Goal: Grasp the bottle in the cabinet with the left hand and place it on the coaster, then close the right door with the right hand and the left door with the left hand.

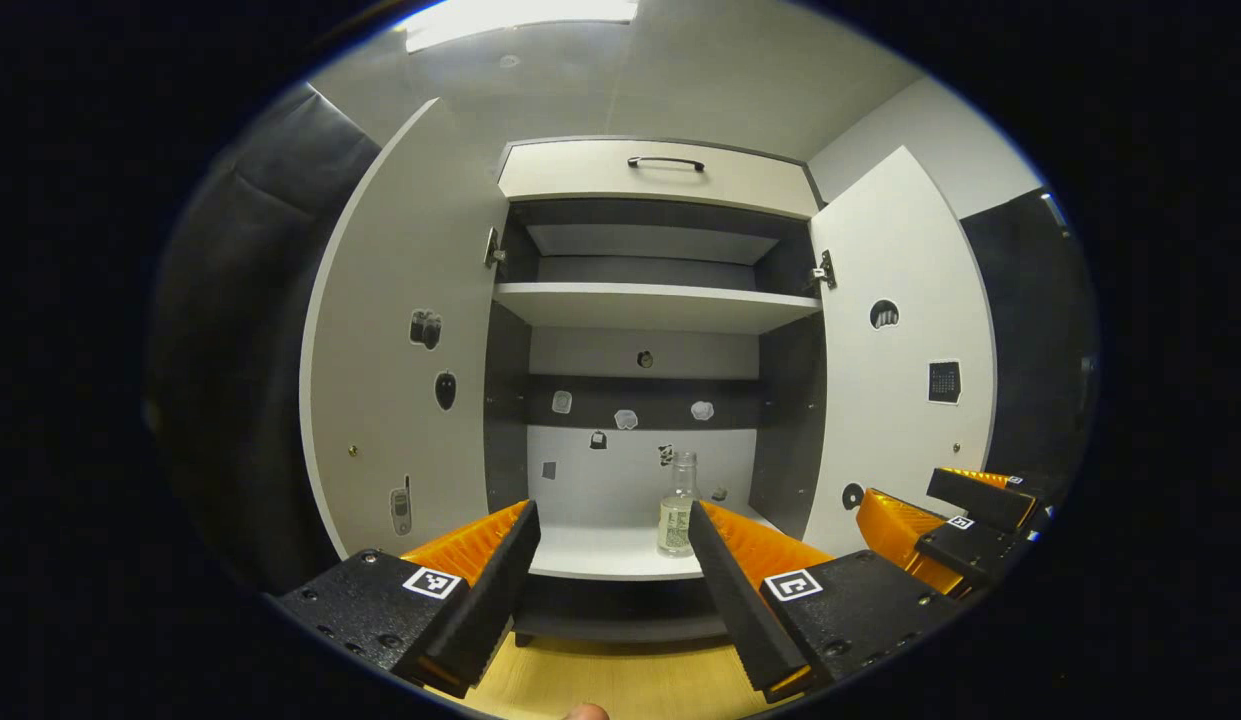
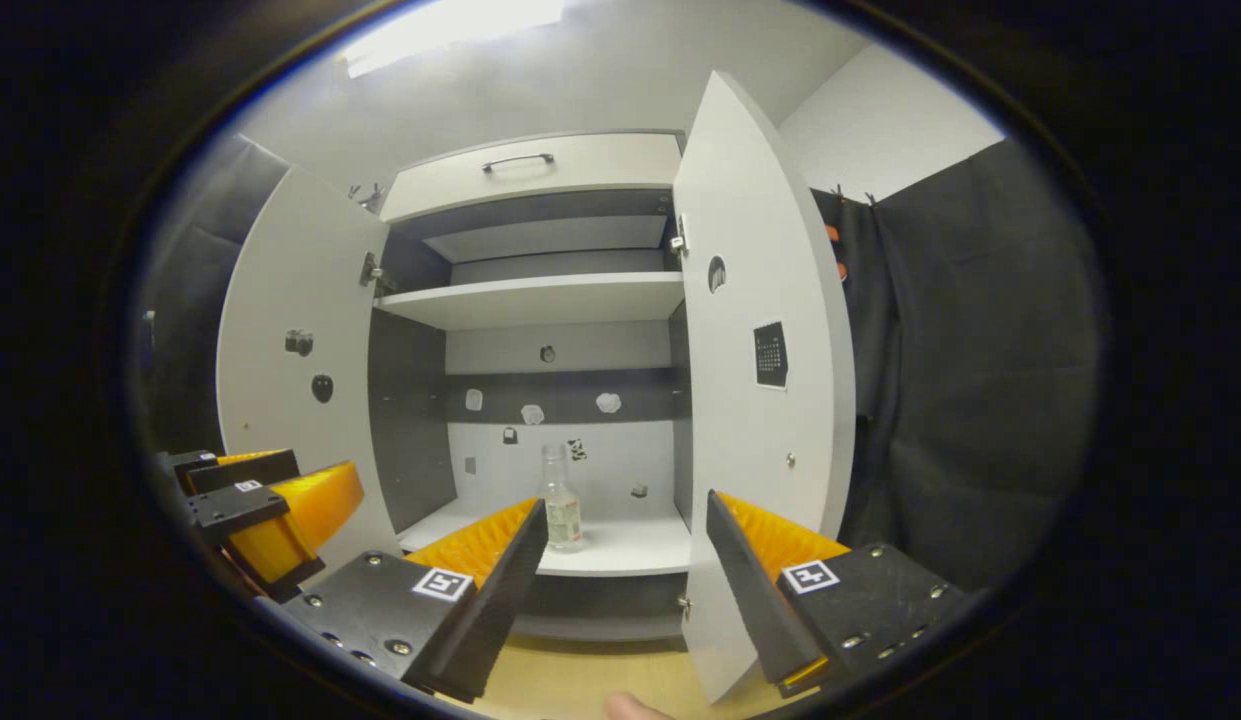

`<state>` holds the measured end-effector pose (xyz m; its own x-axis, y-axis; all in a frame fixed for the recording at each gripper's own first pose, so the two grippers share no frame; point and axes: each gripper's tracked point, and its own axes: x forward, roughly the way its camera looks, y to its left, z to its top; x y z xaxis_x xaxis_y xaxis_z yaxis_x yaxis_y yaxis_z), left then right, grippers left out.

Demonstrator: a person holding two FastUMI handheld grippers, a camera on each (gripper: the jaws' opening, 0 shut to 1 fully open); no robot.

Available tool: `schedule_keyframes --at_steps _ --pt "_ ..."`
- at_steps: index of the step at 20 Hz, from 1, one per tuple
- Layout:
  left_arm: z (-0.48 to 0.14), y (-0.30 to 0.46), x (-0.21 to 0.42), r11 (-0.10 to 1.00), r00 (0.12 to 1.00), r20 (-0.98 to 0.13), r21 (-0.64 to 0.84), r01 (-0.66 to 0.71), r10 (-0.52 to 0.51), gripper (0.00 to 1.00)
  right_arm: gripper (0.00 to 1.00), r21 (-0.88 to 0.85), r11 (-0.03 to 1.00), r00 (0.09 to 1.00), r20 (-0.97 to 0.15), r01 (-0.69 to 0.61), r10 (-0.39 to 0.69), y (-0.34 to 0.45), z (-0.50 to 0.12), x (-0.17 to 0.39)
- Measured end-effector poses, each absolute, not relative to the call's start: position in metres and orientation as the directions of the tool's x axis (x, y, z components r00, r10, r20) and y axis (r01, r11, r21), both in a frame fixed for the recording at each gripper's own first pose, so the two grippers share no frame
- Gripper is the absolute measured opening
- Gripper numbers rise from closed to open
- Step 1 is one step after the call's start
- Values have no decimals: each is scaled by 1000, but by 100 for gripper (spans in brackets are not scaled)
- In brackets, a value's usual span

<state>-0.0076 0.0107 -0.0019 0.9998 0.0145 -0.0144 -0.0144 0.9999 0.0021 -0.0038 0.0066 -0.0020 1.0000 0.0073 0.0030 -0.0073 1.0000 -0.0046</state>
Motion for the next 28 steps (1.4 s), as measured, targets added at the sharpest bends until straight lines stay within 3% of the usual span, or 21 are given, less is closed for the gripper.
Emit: schedule_keyframes --at_steps 8,16,21,23,25,27,28 --pt "-7 1 -2 1000 1000 -21 16 10 -10 95 96 -6 1000 1000 8 -3 3 3 0 -9" --pt "-9 -22 74 997 997 -1 20 78 -78 94 97 -13 998 998 29 54 -53 -14 7 -37" --pt "-32 -38 140 994 993 -36 3 111 -111 94 96 -9 991 989 67 135 -134 -36 20 -58" --pt "-43 -46 166 992 991 -55 0 123 -123 95 92 -5 983 979 83 185 -184 -49 26 -65" --pt "-52 -53 191 991 989 -67 -6 135 -135 95 96 -12 969 965 93 246 -244 -65 29 -69" --pt "-61 -58 217 991 988 -82 -5 134 -134 95 92 -23 952 949 91 304 -301 -82 29 -71" --pt "-65 -60 229 991 987 -85 1 134 -133 94 96 -29 943 940 90 332 -328 -90 28 -72"
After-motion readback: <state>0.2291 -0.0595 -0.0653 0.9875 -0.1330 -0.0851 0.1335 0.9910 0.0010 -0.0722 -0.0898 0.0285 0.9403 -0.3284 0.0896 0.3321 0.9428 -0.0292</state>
